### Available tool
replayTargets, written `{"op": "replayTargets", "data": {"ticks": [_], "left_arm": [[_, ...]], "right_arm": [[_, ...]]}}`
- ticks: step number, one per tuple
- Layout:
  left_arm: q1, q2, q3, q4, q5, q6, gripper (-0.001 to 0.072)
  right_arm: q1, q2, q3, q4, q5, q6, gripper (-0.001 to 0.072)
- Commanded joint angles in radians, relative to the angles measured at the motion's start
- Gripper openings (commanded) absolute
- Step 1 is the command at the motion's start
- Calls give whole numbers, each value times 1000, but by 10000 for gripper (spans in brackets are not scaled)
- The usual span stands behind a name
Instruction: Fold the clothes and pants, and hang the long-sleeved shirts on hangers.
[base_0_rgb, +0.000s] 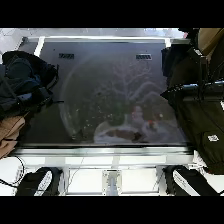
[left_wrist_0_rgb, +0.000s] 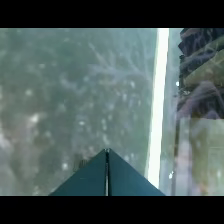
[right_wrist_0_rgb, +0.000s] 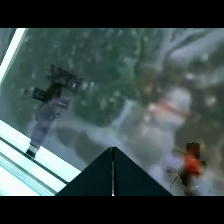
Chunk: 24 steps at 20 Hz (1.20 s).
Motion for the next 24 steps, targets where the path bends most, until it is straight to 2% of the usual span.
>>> {"op": "replayTargets", "data": {"ticks": [1, 12, 14, 16, 17, 18, 19, 21, 24], "left_arm": [[0, 0, 0, 0, 0, 0, 35], [0, -3, 0, 13, 24, 1, 35], [0, -14, 0, 81, 57, 2, 35], [1, -44, 0, 245, 57, 1, 44], [5, -68, 0, 359, 57, -1, 119], [19, -96, 0, 459, 58, -24, 360], [48, -126, 0, 552, 67, -58, 558], [155, -196, 8, 663, 116, -132, 577], [303, -326, 97, 560, 212, -145, 577]], "right_arm": [[1, 0, 1, 0, 0, 1, 29], [1, 0, 1, 0, 0, 1, 30], [1, 0, 1, 0, 0, 1, 30], [1, 0, 1, 0, -2, 1, 30], [1, 0, 1, 0, -7, 1, 29], [1, 0, 1, -2, -26, 1, 30], [1, 0, 0, -3, -64, 1, 30], [1, 0, 1, 2, -96, 3, 30], [2, 0, 0, 2, -77, 3, 30]]}}
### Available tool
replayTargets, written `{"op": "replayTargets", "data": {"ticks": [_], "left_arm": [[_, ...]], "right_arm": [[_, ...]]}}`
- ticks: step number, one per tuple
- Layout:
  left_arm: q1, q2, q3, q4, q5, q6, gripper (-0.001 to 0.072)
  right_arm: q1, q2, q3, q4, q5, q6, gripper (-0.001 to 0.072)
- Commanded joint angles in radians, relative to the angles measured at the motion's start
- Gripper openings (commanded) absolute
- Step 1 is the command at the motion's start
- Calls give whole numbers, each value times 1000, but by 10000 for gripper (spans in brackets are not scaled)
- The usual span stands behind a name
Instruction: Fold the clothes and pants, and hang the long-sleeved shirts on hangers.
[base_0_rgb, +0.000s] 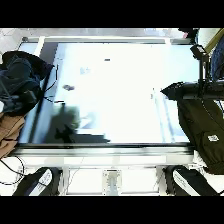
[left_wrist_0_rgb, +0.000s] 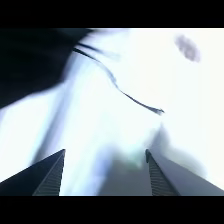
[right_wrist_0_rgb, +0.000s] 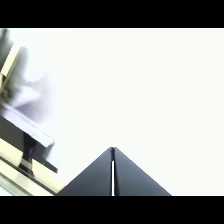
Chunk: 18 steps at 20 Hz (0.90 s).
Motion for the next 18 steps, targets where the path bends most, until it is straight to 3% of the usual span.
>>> {"op": "replayTargets", "data": {"ticks": [1, 3, 5, 8, 10, 13, 15, 18], "left_arm": [[140, -174, 119, -15, 82, -41, 577], [156, -306, 236, -29, 51, -44, 621], [180, -424, 323, -130, 9, -124, 635], [272, -501, 333, -405, 138, -246, 629], [333, -527, 333, -595, 240, -246, 628], [351, -581, 333, -663, 334, -232, 628], [339, -634, 333, -716, 391, -226, 627], [312, -712, 333, -869, 405, -121, 626]], "right_arm": [[1, 0, 0, 3, -8, 8, 30], [1, 0, 1, 3, -6, 11, 30], [1, 0, 1, 6, -23, 15, 30], [1, 0, 1, 10, -2, 14, 30], [1, 0, 1, 10, -13, 14, 30], [1, 0, 1, 13, -34, 15, 34], [1, 0, 1, 28, -43, 15, 105], [1, 0, 1, 31, -45, 56, 321]]}}
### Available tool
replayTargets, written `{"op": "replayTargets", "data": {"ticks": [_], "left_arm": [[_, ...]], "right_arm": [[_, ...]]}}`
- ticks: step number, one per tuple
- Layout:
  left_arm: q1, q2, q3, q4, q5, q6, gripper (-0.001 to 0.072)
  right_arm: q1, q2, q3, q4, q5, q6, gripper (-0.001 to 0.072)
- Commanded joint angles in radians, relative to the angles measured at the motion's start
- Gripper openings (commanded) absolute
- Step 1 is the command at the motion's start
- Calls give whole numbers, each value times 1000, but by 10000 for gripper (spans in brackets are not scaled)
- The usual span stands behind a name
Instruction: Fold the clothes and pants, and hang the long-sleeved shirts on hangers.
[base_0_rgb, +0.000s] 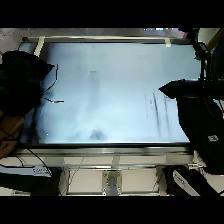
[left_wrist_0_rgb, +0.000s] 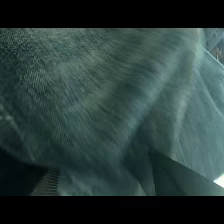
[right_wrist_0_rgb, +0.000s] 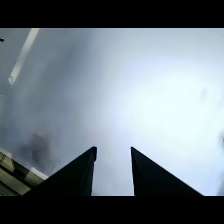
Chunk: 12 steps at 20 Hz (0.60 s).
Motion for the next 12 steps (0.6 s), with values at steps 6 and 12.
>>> {"op": "replayTargets", "data": {"ticks": [6, 12], "left_arm": [[-18, -85, 18, -244, 122, 244, 33], [-78, 278, 50, -289, -51, 650, 32]], "right_arm": [[1, 0, 1, 13, -36, 31, 309], [0, 0, 140, -115, 32, 30, 309]]}}
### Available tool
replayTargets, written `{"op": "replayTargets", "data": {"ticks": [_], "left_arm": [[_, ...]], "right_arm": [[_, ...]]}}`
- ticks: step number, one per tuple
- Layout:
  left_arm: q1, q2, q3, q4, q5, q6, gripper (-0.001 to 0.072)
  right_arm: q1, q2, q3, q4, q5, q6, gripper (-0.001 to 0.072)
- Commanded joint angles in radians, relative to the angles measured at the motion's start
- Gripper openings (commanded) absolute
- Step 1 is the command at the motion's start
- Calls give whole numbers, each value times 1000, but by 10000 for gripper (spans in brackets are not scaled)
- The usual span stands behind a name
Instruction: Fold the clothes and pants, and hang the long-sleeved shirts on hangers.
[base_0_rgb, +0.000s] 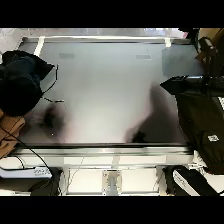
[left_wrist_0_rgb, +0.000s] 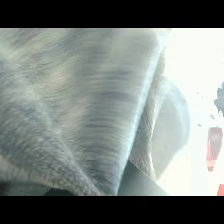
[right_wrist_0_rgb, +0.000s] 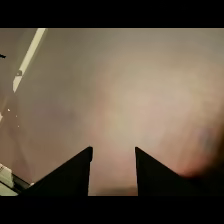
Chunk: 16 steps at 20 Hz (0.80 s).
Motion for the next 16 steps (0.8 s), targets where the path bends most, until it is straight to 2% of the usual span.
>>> {"op": "replayTargets", "data": {"ticks": [1, 4, 7, 11, 14, 15, 16], "left_arm": [[-74, 259, 10, -53, -146, 267, 32], [-291, 470, 9, -53, -249, 286, 32], [-631, 516, 7, -52, -260, 285, 32], [-1078, 363, -3, -8, -251, 218, 32], [-1284, 191, -3, -8, -163, 219, 33], [-1312, 137, -2, -8, -121, 219, 142], [-1316, 98, -2, -9, -98, 218, 453]], "right_arm": [[0, 0, 146, -146, 75, 0, 309], [0, 1, 325, -325, 153, -1, 309], [0, 1, 430, -489, 171, -3, 309], [0, -5, 441, -555, 173, -17, 309], [0, -20, 441, -561, 174, -59, 310], [0, -29, 441, -560, 183, -59, 310], [0, -39, 441, -561, 201, -60, 310]]}}
